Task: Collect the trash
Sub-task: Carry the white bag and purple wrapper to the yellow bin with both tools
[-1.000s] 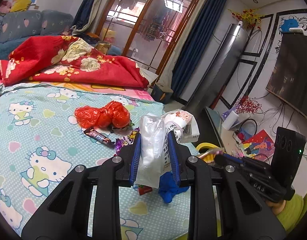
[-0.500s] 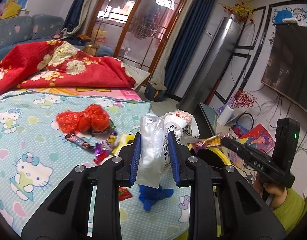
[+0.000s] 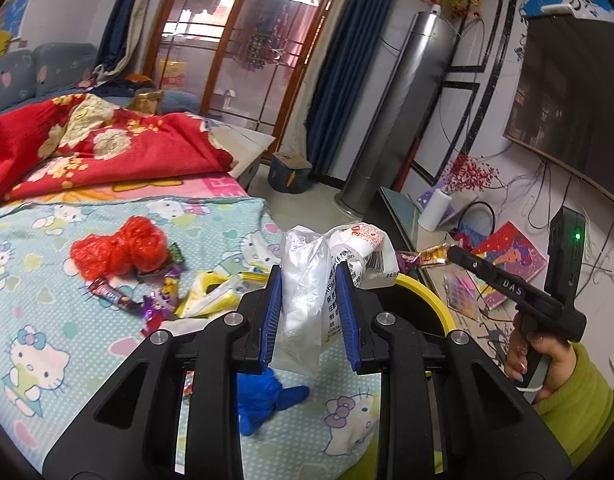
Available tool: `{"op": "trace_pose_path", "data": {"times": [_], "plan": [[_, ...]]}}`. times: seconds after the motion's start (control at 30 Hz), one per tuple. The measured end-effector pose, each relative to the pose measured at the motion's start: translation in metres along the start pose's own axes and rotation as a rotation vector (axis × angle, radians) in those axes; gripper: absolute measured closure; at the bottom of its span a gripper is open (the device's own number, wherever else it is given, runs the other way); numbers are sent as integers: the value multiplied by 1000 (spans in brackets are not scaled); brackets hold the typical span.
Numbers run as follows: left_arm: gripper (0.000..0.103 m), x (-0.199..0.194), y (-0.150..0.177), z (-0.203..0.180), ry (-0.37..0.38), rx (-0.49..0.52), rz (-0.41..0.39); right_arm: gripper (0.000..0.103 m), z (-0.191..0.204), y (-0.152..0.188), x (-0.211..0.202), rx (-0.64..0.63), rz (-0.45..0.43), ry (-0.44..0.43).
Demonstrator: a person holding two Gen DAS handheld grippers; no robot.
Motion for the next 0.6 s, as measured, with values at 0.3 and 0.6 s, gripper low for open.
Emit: {"op": "trace_pose_path", "data": {"times": [0.3, 0.6], "plan": [[83, 16, -1, -29, 33, 56, 21, 94, -31, -5, -13, 56, -36, 50], [83, 35, 9, -60, 63, 110, 51, 94, -63, -4, -21, 114, -45, 97]]}}
Point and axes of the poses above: each gripper's, at about its wrist camera, not at the fingertips, and x roughly the way its jaws point, z to its left, y to its underside, the point moved 3 cm from there along x, roughly the way its jaws point, and after that the axes turned 7 degrees about -y, right-handed, at the moved point
